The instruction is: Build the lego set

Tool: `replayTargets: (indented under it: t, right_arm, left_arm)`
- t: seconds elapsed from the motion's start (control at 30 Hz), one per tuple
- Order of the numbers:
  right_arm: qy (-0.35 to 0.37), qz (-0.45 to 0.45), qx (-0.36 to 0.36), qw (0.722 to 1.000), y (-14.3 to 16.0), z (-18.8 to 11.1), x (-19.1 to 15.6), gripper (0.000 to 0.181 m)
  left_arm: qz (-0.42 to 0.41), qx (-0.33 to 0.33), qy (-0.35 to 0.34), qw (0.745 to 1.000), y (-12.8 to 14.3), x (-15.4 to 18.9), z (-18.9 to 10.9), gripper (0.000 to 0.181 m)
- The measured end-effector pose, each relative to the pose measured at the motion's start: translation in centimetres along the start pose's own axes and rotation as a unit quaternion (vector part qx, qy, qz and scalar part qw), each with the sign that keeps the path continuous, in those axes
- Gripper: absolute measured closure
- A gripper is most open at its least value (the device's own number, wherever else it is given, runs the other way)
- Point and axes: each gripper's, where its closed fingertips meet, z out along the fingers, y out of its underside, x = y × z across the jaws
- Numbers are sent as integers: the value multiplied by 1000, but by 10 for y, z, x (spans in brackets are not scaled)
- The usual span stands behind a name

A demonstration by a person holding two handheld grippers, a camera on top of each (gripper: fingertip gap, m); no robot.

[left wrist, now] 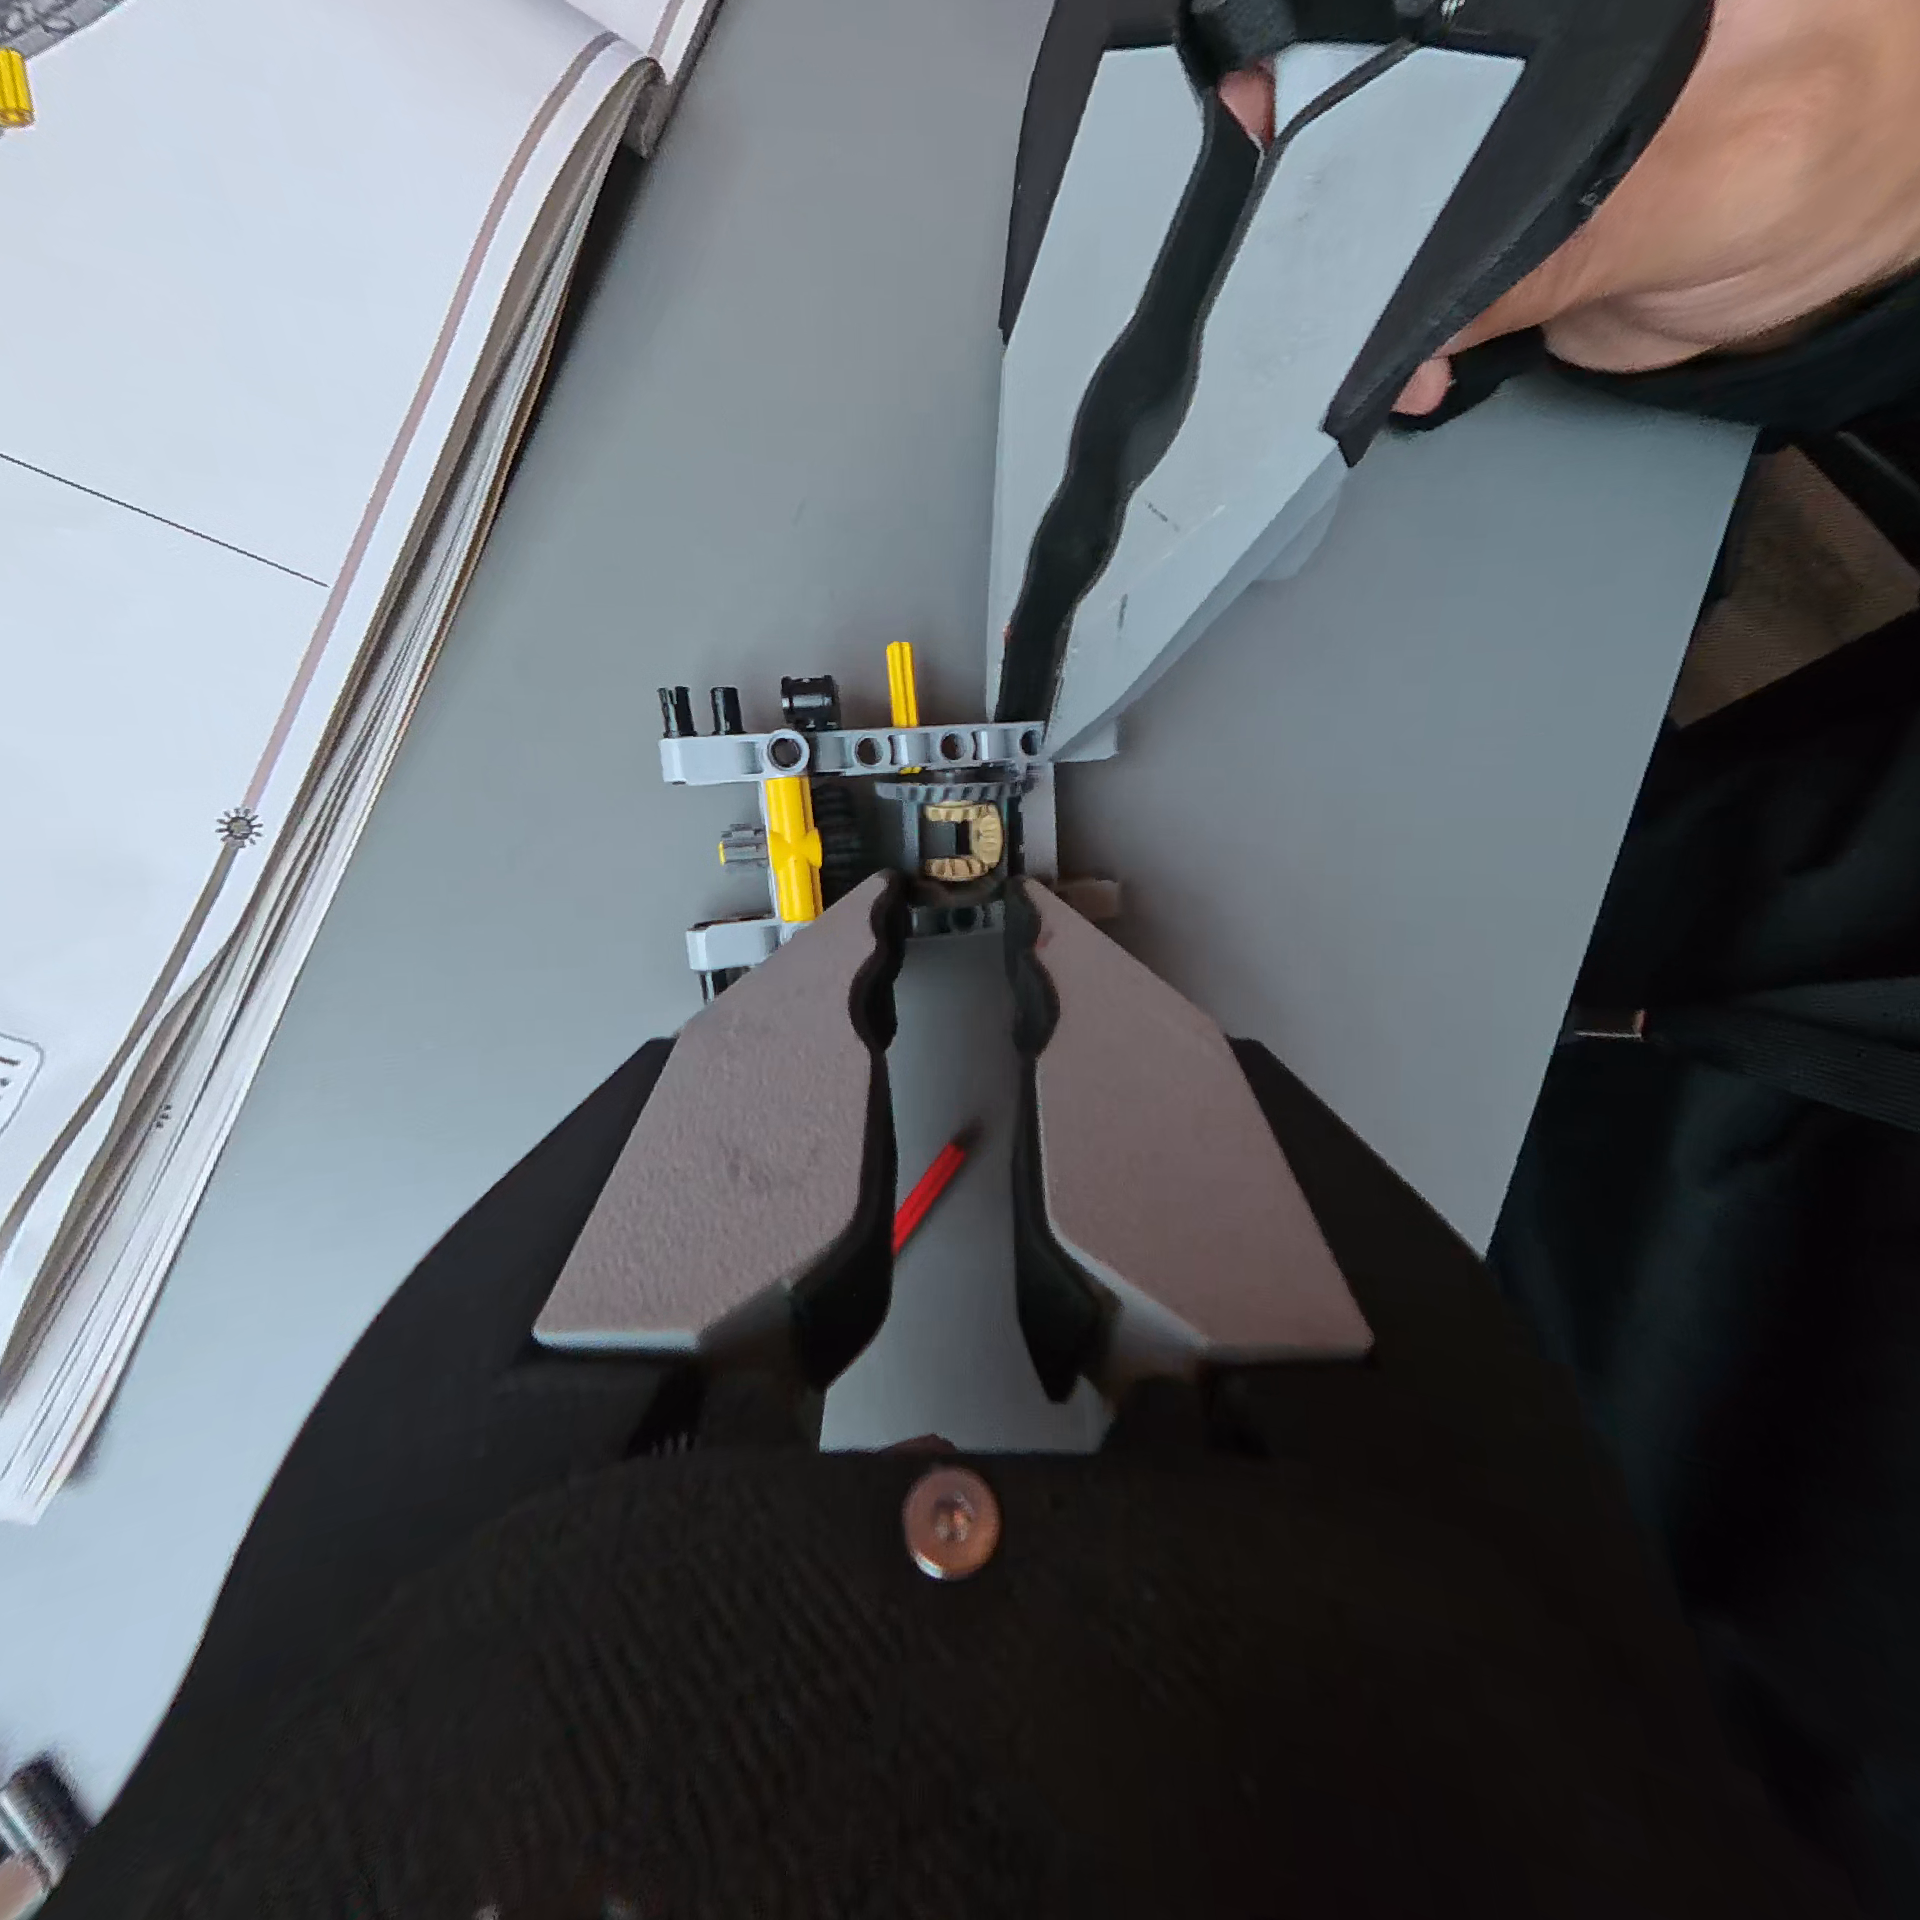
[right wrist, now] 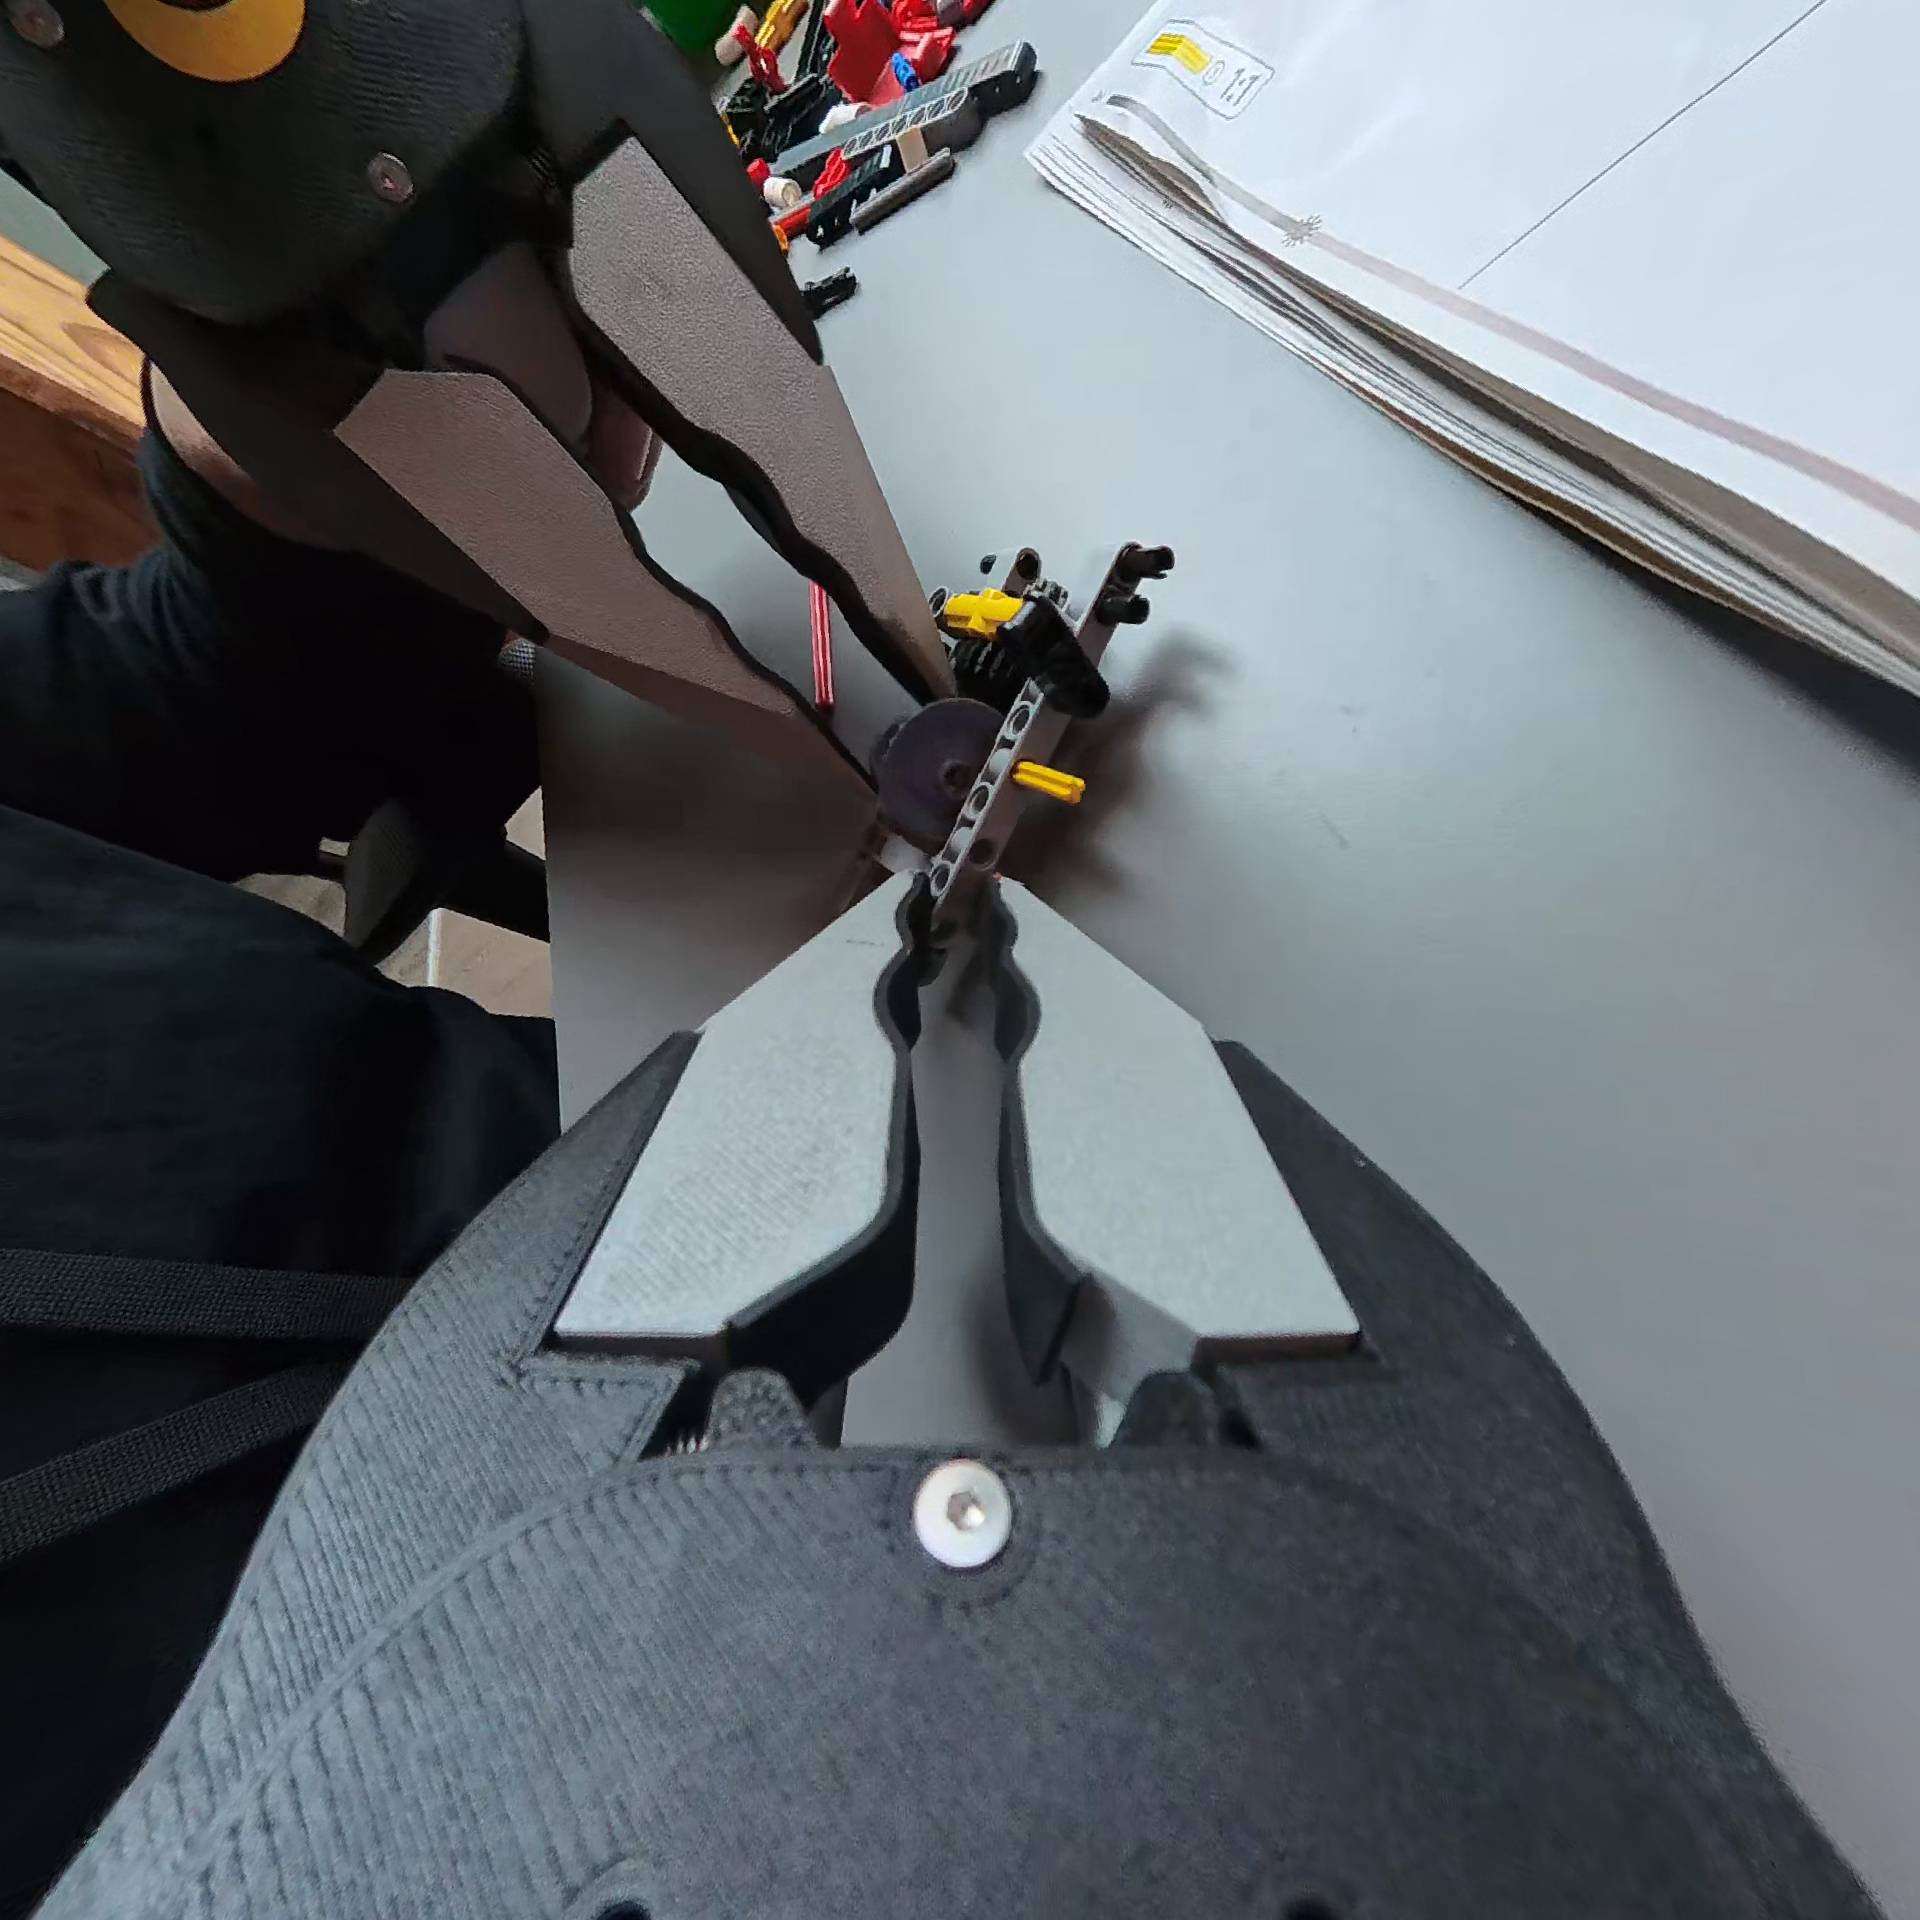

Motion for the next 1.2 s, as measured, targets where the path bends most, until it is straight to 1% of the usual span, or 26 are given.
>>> replayTargets:
  t: [0.03, 0.07, 0.17, 0.27, 0.33, 0.4, 0.47, 0.57, 0.8, 0.93, 1.03, 1.1, 1.2]
  right_arm:
    - [4, -3, -2, 1000, 0, -2, 2, 175]
    - [13, -4, 0, 1000, -2, -5, 6, 172]
    - [27, -8, 19, 999, -12, -14, 13, 156]
    - [52, -9, 16, 998, -18, -16, 28, 155]
    - [43, -2, 9, 999, -21, -12, 33, 153]
    - [0, 12, 10, 1000, -25, -7, 27, 160]
    - [-16, 21, 3, 1000, -25, -2, 26, 163]
    - [-45, 26, -3, 999, -24, 2, 19, 178]
    - [-49, 30, 17, 998, -28, -3, 18, 180]
    - [-30, 15, 15, 999, -27, -2, 20, 179]
    - [-26, 10, 14, 1000, -27, -1, 20, 179]
    - [-25, 9, 16, 1000, -27, -2, 21, 179]
    - [-20, 5, 15, 1000, -26, -2, 22, 179]
  left_arm:
    - [-1, 0, 0, 1000, -1, 0, 1, 165]
    - [-2, -1, -2, 1000, -1, 0, 1, 165]
    - [-7, -1, -6, 1000, -1, -1, 1, 165]
    - [-13, 2, -6, 1000, -1, -2, 1, 165]
    - [-15, 3, -6, 1000, -1, -2, 1, 165]
    - [-15, 4, -6, 1000, -2, -2, 1, 165]
    - [-15, 6, -8, 1000, -2, -2, 1, 166]
    - [-17, 11, -11, 1000, -2, -4, 0, 165]
    - [-23, 24, -13, 999, -6, -3, 1, 165]
    - [-28, 30, -26, 999, -6, -4, 2, 165]
    - [-24, 31, -47, 998, -5, -2, -1, 161]
    - [-13, 30, -79, 996, -5, -4, -6, 158]
    - [1, 37, -97, 995, -8, 1, -11, 156]
